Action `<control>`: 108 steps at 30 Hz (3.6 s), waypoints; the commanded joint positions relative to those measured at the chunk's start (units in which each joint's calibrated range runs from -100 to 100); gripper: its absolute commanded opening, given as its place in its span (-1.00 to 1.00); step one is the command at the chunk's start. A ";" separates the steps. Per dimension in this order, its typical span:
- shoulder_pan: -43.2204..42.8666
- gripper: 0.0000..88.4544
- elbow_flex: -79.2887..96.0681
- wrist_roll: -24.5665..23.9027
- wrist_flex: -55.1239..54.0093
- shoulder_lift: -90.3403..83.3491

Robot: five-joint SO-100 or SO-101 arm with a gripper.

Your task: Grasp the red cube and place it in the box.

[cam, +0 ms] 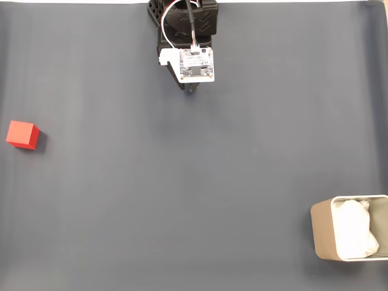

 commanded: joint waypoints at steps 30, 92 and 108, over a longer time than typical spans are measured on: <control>0.23 -0.95 0.54 0.29 1.12 0.00; 3.07 -1.00 -87.87 -0.34 4.07 61.09; 13.30 -1.00 -88.69 -2.00 3.58 66.12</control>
